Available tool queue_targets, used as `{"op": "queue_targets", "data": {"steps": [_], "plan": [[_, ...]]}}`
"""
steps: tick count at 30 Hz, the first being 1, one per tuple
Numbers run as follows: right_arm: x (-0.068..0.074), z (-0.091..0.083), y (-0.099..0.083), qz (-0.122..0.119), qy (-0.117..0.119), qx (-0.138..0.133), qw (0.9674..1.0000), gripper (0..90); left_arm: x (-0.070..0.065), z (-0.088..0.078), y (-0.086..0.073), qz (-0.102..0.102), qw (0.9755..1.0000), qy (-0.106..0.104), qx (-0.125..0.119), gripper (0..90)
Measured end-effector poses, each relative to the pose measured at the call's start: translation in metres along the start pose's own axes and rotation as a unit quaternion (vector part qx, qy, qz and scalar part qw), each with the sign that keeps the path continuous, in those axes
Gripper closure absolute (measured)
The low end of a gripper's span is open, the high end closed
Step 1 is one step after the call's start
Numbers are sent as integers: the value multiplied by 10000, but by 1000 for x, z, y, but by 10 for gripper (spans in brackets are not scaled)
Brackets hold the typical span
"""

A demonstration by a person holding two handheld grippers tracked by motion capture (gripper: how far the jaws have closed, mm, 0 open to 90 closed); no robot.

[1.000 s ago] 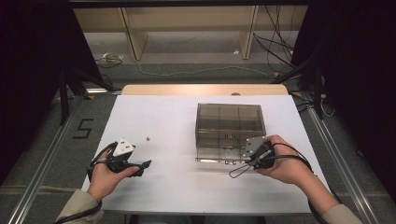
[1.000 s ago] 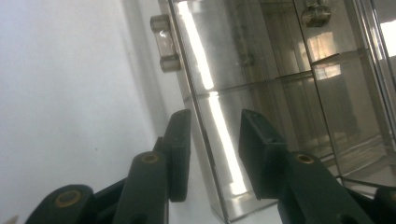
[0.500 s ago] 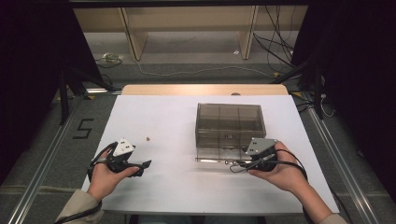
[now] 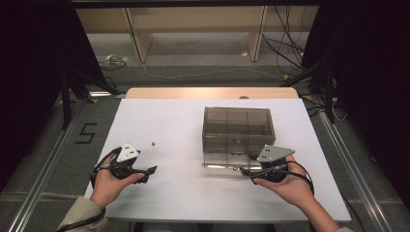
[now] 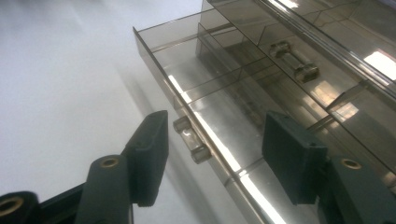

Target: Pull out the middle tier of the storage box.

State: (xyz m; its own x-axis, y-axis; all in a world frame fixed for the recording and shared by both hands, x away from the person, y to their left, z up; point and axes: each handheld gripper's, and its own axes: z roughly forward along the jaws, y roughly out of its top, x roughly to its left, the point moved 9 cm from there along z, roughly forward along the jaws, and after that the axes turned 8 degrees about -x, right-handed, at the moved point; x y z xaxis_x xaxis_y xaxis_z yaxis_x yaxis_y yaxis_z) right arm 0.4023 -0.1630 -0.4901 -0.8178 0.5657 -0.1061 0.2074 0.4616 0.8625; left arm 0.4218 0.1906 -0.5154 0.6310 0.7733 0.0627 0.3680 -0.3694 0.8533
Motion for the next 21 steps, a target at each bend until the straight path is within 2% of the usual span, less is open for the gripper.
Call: {"op": "queue_targets", "data": {"steps": [2, 14, 21], "plan": [[2, 0, -1, 97, 16, -41, 9999, 400, 0, 0, 0, -8, 10000, -3, -5, 152], [12, 3, 3, 260, 45, -320, 9991, 380, -1, 1, 1, -4, 10000, -40, -30, 152], [8, -2, 8, 431, -38, -528, 9977, 376, -1, 2, 0, -17, 10000, -32, -28, 152]]}}
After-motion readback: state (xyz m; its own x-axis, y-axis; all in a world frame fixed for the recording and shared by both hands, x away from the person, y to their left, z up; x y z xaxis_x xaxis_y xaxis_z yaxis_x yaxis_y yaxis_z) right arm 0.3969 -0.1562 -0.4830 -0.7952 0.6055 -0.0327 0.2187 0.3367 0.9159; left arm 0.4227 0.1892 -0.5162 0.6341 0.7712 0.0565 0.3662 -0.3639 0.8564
